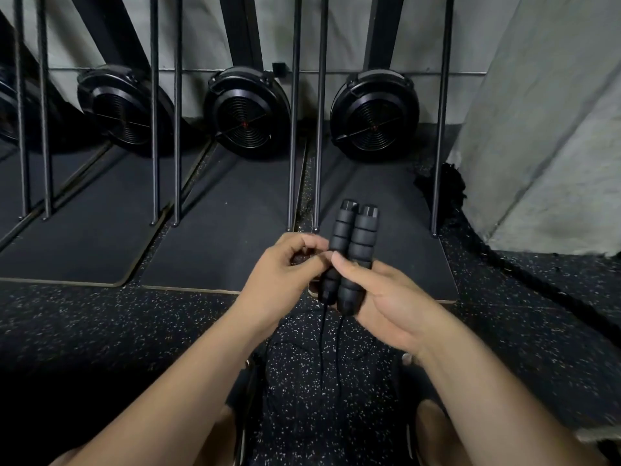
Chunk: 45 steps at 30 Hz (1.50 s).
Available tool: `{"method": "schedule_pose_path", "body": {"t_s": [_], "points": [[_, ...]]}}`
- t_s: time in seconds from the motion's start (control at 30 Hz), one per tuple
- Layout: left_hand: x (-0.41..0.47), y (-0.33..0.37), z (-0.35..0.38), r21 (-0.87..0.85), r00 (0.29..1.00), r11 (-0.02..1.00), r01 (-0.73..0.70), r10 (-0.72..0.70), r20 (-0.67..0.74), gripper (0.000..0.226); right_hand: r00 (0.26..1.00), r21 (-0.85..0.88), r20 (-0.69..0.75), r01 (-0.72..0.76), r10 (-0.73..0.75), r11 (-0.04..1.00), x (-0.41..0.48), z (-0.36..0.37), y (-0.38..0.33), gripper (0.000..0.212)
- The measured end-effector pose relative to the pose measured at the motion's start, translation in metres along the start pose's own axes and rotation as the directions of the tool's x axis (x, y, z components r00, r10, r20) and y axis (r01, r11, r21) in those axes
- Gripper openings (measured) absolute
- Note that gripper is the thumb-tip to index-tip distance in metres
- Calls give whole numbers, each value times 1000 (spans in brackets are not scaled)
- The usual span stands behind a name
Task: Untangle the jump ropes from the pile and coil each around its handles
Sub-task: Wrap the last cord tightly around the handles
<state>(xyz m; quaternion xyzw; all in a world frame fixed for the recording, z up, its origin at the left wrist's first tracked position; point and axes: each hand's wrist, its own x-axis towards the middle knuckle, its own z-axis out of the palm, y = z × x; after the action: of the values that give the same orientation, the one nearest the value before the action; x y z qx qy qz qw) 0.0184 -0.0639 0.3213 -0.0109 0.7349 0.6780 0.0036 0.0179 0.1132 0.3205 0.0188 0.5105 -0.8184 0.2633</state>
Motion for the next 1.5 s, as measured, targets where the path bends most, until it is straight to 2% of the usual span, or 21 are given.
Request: {"method": "schedule_pose_path", "body": {"t_s": [0.1, 0.17, 0.23, 0.3, 0.37, 0.43, 0.53, 0.6, 0.67, 0.7, 0.77, 0.8, 0.83, 0.97, 1.07, 1.1, 1.17, 1.23, 1.27, 1.37, 1.5], "points": [[-5, 5, 9, 11, 999, 1000, 11, -11, 31, 24, 994, 5, -64, 91, -90, 996, 2, 1, 0, 42], [-10, 7, 16, 25, 987, 999, 45, -48, 153, 40, 981, 20, -146, 132, -128, 991, 3, 3, -6, 40], [-14, 6, 23, 227, 969, 974, -25, -33, 245, 71, 961, -23, -229, 152, -153, 988, 3, 7, -9, 38], [-14, 2, 30, 301, 970, 952, -57, -18, 241, 88, 944, -156, -265, 162, -199, 974, 3, 11, -6, 35], [-12, -1, 34, 259, 988, 965, -38, -2, 154, 79, 943, -276, -250, 147, -219, 950, 2, 14, 0, 36], [-10, -3, 35, 237, 996, 971, -5, -17, 90, 60, 956, -338, -227, 104, -189, 935, 1, 17, 5, 42], [-7, -2, 28, 357, 989, 934, -28, -25, 144, 41, 948, -437, -231, 102, -221, 894, -1, 17, 6, 47], [-3, 0, 19, 497, 981, 865, -68, -32, 190, 37, 900, -468, -286, 167, -328, 868, -4, 11, 0, 73], [1, 3, 8, 602, 971, 796, -68, -85, 221, 38, 837, -646, -271, 209, -476, 734, -9, 5, -10, 109], [3, 5, 2, 645, 965, 761, -75, -108, 241, 38, 817, -787, -189, 205, -544, 582, -12, 1, -14, 112], [4, 7, -8, 707, 946, 696, -124, -131, 295, 38, 807, -976, 89, 186, -583, 110, -13, -7, -18, 92], [4, 7, -12, 719, 936, 680, -144, -142, 322, 39, 823, -981, 190, 180, -536, -70, -13, -10, -17, 82], [3, 7, -15, 721, 926, 676, -152, -158, 342, 39, 855, -974, 221, 169, -469, -150, -12, -13, -16, 79], [5, 2, -33, 688, 895, 713, -131, -214, 392, 45, 948, -966, 180, 120, -264, -230, -13, -12, -14, 88], [8, 3, -45, 532, 866, 845, -49, -229, 444, 59, 973, -977, 132, 95, -188, -190, -16, -9, -15, 81], [8, 5, -49, 465, 869, 885, -18, -216, 446, 63, 976, -987, 116, 92, -187, -128, -17, -9, -17, 75], [10, 8, -57, 345, 901, 938, 29, -174, 398, 65, 972, -990, 101, 119, -210, 75, -18, -13, -22, 63], [15, 9, -66, 216, 928, 973, 80, -152, 340, 53, 977, -962, 74, 123, -202, 245, -25, -17, -34, 45], [18, 8, -70, 121, 928, 986, 114, -149, 341, 48, 983, -951, 58, 107, -172, 290, -29, -19, -40, 39], [24, 3, -76, -142, 893, 977, 161, -83, 442, 48, 993, -916, 88, 109, -73, 386, -41, -18, -53, 38], [23, 0, -70, -349, 837, 920, 181, 42, 545, 59, 977, -797, 208, 193, -40, 573, -51, -14, -62, 26]]}}
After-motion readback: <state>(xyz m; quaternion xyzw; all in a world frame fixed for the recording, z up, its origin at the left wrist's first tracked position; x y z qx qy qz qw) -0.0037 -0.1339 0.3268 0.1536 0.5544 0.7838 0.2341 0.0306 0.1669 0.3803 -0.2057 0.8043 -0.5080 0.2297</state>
